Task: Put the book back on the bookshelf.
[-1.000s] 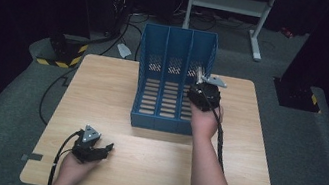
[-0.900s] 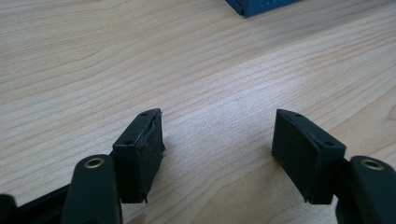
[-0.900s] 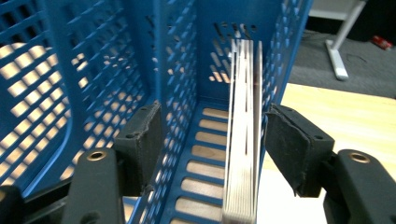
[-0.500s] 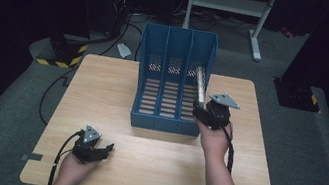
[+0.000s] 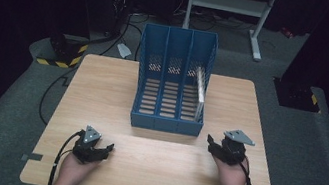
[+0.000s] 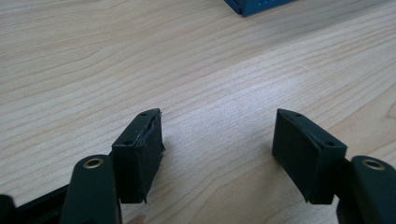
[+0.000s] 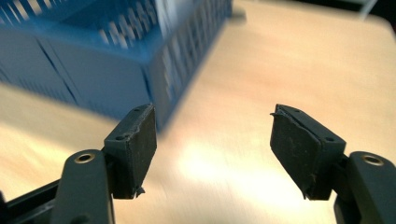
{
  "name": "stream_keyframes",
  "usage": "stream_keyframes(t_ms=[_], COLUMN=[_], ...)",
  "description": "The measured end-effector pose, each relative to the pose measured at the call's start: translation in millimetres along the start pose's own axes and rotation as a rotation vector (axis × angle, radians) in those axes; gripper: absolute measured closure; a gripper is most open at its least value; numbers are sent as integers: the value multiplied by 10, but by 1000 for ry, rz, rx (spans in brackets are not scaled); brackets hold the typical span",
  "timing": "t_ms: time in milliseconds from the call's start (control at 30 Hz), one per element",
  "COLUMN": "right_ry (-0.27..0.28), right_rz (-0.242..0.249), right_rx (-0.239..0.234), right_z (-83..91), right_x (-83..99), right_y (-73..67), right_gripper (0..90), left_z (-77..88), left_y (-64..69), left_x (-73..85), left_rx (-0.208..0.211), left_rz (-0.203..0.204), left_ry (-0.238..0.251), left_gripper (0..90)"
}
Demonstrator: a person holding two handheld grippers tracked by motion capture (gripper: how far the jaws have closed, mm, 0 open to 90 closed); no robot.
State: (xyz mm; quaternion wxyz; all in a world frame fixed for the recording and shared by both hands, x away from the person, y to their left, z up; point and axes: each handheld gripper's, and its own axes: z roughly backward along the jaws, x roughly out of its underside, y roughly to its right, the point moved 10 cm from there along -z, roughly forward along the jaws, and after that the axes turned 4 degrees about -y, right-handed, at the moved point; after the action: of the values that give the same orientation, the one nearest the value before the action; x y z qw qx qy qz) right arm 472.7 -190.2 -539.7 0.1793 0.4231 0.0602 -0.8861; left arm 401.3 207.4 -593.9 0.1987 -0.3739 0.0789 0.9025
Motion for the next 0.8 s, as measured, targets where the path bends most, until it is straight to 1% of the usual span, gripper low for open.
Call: stream_keyframes(t_ms=[67, 167, 233, 267, 300, 333, 433, 533, 800], right_ry=[-44, -103, -127, -154, -135, -145, -146, -148, -148], right_rz=[14, 23, 13, 6, -21, -58, -51, -59, -59], right_rx=[16, 53, 58, 61, 38, 16, 13, 16, 18], right_z=[3, 6, -28, -60, -80, -91, -112, -122, -123], right_x=[186, 417, 539, 609, 617, 622, 606, 598, 597], right_y=[69, 163, 187, 187, 173, 166, 162, 164, 165], right_gripper=[298, 276, 276, 261, 267, 254, 250, 250, 251], left_z=[0, -4, -7, -9, -9, -10, -11, -12, -13], left_y=[0, 3, 5, 5, 8, 8, 8, 7, 9], left_x=[0, -6, -9, -10, -11, -11, -12, -13, -14], left_rx=[0, 2, 2, 2, 3, 3, 2, 1, 3], left_rz=[-1, 3, 2, 2, 1, 2, 1, 0, -3], left_ry=[0, 4, 4, 5, 3, 3, 3, 2, 2], left_gripper=[332, 331, 330, 329, 328, 327, 326, 325, 322])
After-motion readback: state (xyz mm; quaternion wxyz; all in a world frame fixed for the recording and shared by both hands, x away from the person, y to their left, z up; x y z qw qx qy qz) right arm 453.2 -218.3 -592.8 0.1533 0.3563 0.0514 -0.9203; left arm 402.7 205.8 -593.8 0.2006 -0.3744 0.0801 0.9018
